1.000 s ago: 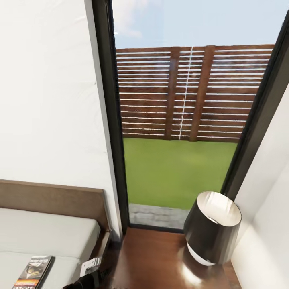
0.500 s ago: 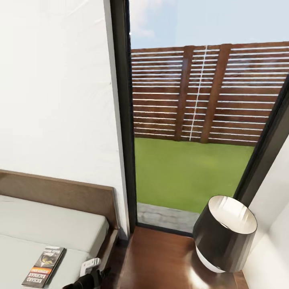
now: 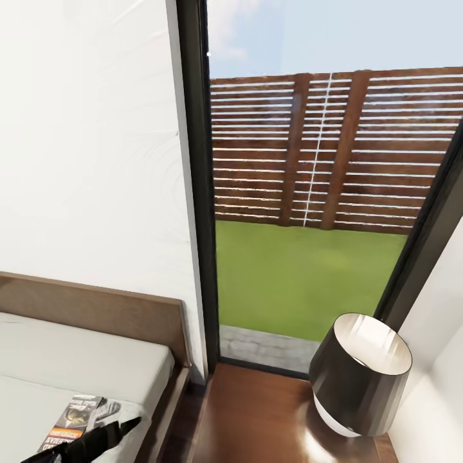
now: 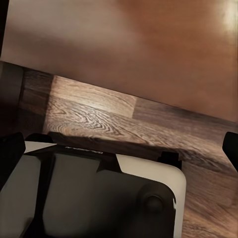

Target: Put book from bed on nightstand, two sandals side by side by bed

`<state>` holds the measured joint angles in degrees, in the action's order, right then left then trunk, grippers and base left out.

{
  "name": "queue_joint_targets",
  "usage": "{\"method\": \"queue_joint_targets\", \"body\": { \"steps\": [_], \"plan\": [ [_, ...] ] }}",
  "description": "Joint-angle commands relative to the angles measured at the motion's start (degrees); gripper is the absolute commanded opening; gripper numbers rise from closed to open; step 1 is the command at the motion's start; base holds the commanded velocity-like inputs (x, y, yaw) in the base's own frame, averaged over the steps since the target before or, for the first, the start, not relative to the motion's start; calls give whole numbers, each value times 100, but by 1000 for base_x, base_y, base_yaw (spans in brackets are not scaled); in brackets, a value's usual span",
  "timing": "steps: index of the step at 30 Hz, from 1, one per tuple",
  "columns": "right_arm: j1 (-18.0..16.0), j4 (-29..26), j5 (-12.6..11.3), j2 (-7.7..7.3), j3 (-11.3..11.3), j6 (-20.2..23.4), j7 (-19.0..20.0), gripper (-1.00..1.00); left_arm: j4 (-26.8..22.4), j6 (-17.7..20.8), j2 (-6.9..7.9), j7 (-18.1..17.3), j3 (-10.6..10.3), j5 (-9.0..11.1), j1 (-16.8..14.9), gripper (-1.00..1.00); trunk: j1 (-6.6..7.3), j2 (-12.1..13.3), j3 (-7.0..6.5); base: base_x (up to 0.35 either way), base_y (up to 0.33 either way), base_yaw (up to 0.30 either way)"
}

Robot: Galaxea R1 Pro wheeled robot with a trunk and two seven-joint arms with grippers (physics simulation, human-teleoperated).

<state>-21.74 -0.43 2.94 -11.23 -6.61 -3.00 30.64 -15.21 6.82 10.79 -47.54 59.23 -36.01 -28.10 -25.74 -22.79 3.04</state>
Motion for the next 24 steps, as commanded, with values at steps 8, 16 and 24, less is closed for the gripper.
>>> {"method": "queue_joint_targets", "body": {
  "steps": [8, 16, 24],
  "plan": [
    [-6, 8, 31, -2, -42, -25, 12, 100, -3100, 2474, 212, -1133, 28, 540, -47, 100, -4, -13, 14, 0, 0, 0],
    [-6, 8, 31, -2, -42, -21, 15, 100, -4022, 3224, 775, -483, 19, 608, -593, 100, -4, -13, 14, 0, 0, 0],
    [-6, 8, 36, -2, -42, -19, 28, 100, -4048, 3243, 911, -162, 22, 620, -871, 100, -4, -13, 14, 0, 0, 0]
  ]
}}
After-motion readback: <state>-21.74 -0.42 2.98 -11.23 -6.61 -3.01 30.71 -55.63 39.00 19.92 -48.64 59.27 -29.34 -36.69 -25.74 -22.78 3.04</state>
